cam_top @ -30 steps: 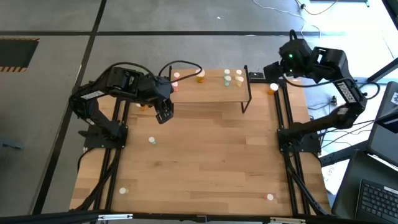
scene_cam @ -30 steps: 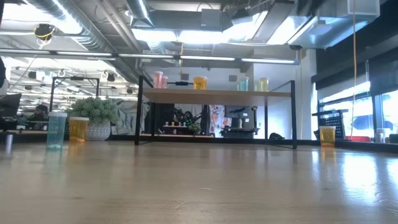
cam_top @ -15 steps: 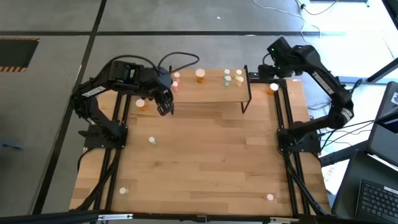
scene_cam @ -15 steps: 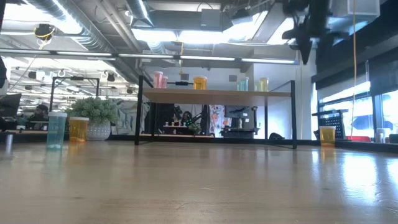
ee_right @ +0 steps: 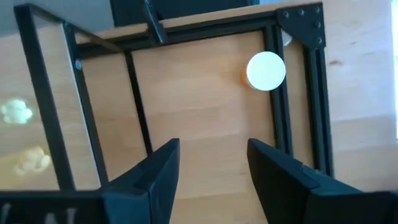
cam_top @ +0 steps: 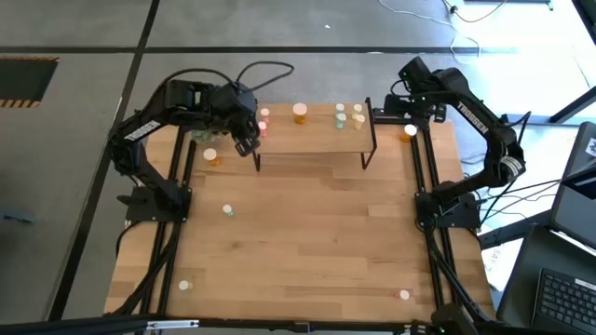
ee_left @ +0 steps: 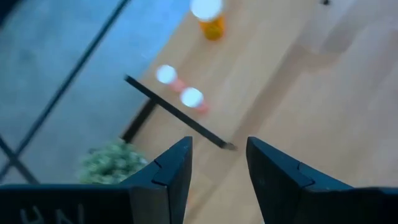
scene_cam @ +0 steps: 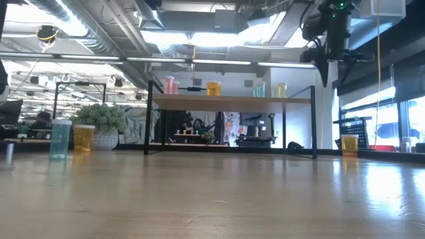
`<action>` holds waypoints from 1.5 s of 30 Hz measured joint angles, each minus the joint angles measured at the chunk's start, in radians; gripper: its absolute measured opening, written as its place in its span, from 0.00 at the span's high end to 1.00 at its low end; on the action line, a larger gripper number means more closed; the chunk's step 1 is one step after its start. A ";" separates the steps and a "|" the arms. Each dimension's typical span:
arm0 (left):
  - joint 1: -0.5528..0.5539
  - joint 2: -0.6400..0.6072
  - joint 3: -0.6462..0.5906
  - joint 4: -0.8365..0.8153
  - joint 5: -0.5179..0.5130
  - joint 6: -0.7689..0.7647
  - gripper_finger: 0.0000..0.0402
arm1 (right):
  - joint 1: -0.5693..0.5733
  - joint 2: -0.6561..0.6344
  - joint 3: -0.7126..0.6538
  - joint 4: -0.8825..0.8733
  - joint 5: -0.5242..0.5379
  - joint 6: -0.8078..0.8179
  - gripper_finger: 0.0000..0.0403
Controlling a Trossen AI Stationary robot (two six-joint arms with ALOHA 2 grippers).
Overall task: Pick and place medicine bottles onto shelf by color
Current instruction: Put the right orange medicine bottle on the shelf, aligned with the other orange medicine bottle
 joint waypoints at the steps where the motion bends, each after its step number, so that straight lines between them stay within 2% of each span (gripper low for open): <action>1: 0.010 0.000 0.000 0.011 -0.019 0.021 0.63 | 0.001 0.000 0.000 0.000 0.000 0.019 0.53; 7: 0.076 0.000 0.000 0.058 -0.055 0.144 0.63 | 0.011 0.000 0.000 -0.003 0.000 0.092 0.53; 14: 0.119 0.000 0.000 0.059 -0.055 0.332 0.63 | 0.020 0.000 0.000 0.013 -0.005 0.089 0.53; 24: 0.122 0.000 0.000 0.059 -0.055 0.335 0.63 | 0.096 0.000 0.000 0.074 -0.018 0.086 0.53; 33: 0.117 0.000 0.000 0.100 -0.052 0.302 0.63 | 0.145 0.000 0.001 0.081 -0.018 -0.091 0.53; 38: 0.129 0.000 0.000 0.142 -0.054 0.279 0.63 | 0.147 0.000 0.001 0.075 0.024 -0.164 0.53; 45: 0.128 0.000 0.000 0.154 -0.053 0.274 0.63 | 0.146 0.000 0.001 0.082 0.061 -0.378 0.53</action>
